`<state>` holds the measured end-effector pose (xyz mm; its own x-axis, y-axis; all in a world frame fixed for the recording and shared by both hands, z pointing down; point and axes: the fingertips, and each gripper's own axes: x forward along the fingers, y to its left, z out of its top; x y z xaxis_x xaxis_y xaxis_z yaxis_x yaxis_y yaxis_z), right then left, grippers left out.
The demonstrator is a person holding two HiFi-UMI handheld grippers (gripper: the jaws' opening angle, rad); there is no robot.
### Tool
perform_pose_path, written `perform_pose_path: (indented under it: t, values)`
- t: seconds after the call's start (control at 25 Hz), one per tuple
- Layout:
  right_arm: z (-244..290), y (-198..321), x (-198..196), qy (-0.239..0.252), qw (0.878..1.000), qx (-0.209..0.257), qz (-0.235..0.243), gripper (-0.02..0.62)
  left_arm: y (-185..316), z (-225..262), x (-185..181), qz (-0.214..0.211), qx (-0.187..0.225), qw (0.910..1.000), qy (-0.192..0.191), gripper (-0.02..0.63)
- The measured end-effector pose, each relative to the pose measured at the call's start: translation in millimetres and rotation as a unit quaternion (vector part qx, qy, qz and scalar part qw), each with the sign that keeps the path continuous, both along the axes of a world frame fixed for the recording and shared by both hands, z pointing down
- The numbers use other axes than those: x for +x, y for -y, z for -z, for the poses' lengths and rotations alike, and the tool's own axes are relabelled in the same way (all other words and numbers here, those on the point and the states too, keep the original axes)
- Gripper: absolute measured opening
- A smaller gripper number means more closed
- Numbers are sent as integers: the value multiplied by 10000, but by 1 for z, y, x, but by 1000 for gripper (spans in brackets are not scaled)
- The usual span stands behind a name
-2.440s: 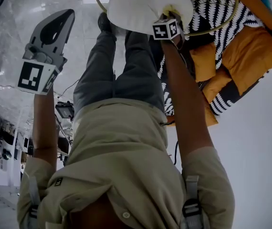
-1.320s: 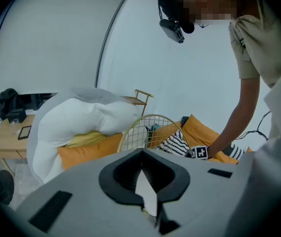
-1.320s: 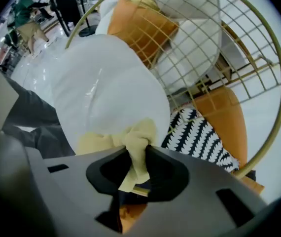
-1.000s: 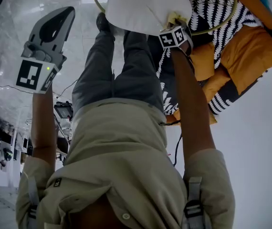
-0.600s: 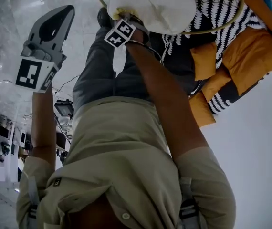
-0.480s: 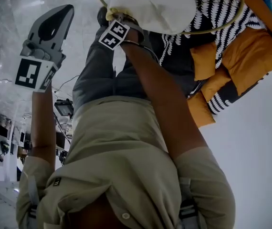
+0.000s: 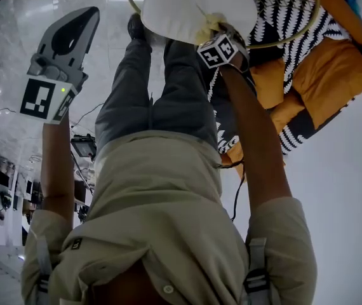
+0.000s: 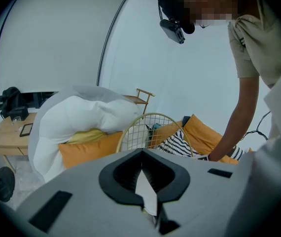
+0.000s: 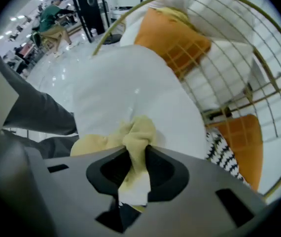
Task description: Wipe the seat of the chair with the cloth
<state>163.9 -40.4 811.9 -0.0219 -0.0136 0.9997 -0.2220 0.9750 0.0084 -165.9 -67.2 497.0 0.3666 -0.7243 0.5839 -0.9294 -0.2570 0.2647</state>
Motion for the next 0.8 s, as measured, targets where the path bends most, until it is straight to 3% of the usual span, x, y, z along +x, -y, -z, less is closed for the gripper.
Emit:
perform_pose_path:
  t: [0.16, 0.36, 0.44, 0.56, 0.68, 0.8]
  values:
    - [19, 58, 75, -373, 9951, 650, -649, 92, 7, -1, 3, -18, 14, 10000, -22, 17]
    - [9, 91, 79, -555, 9884, 822, -1148, 92, 6, -3, 3, -4, -17, 10000, 55, 17]
    - [5, 94, 64, -506, 9876, 761, -1273, 92, 1, -3, 6, 40, -44, 10000, 42, 17]
    - [-5, 92, 32, -371, 9799, 677, -1838, 92, -2, -7, 8, 2, -58, 10000, -24, 17]
    - [-23, 91, -36, -31, 9731, 476, -2254, 92, 3, -11, 5, 50, -21, 10000, -62, 17]
    - [-26, 58, -131, 595, 9842, 6, -1668, 94, -4, -14, 8, 107, -73, 9999, -80, 17]
